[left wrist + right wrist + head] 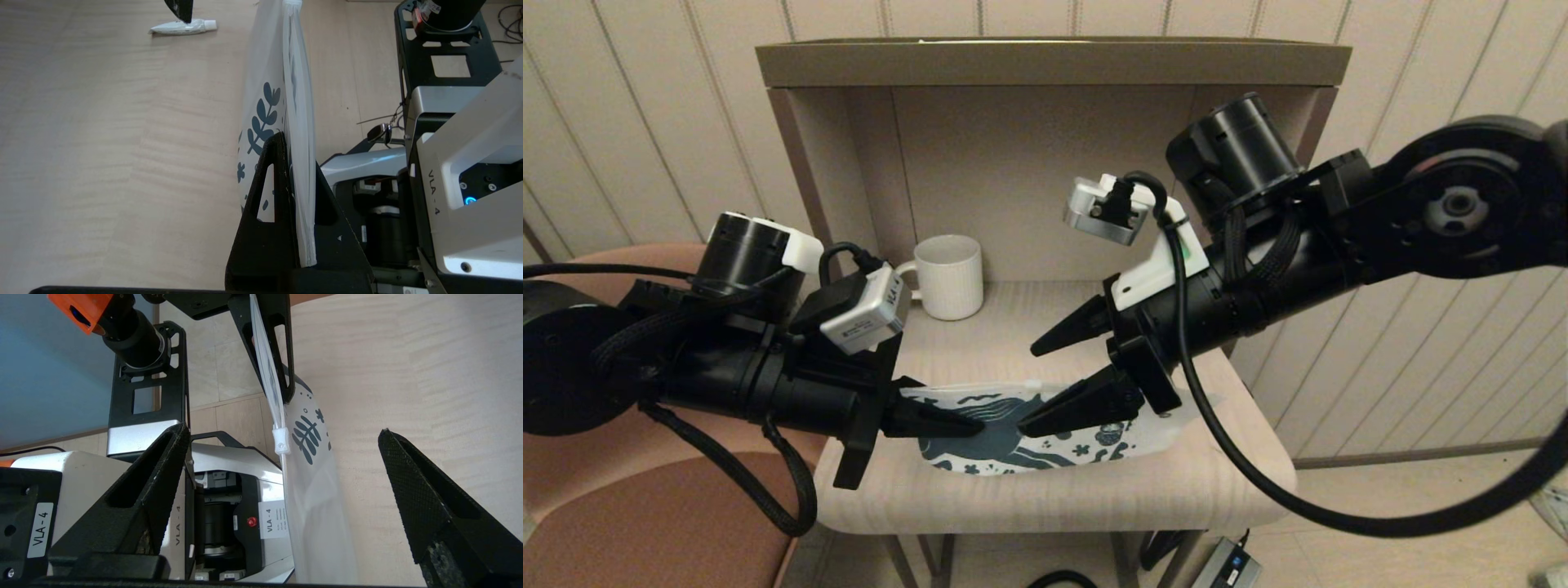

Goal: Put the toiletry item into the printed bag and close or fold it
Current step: Open the storage bag

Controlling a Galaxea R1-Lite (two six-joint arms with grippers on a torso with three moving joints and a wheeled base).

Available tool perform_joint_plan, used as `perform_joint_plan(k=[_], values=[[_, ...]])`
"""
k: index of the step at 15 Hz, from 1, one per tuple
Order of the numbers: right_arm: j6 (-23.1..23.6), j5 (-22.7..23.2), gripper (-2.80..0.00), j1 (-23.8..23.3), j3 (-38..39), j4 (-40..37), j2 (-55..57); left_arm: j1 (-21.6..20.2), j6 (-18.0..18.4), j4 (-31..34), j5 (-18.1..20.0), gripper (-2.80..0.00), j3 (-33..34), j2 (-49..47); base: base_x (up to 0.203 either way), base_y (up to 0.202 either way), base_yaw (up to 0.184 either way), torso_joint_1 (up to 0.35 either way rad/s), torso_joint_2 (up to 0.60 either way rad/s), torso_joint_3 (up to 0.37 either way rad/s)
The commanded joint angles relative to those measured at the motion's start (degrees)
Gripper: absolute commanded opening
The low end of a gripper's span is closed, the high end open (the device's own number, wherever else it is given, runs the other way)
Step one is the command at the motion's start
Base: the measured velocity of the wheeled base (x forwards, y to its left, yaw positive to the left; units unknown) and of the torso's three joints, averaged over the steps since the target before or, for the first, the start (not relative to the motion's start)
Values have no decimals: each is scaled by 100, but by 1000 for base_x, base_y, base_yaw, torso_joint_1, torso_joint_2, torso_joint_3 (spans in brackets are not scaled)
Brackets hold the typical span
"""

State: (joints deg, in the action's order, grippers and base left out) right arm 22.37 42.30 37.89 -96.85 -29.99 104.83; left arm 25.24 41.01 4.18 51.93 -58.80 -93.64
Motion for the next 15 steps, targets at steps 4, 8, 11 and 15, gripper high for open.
perform_joint_plan(k=[4,8,11,15], values=[[22,24,-280,8,1,-7,3,-2,22,4,36,-280,0,-14,0,0,0,0,0,0],[39,50,-280,8,9,-16,-6,-2,21,4,45,-280,0,-6,0,0,0,0,0,0],[43,68,-280,-1,48,-16,-41,-2,30,4,36,-280,0,-6,0,0,0,0,0,0],[48,68,-280,-10,114,-16,-112,-2,39,4,37,-280,16,12,0,0,0,0,0,0]])
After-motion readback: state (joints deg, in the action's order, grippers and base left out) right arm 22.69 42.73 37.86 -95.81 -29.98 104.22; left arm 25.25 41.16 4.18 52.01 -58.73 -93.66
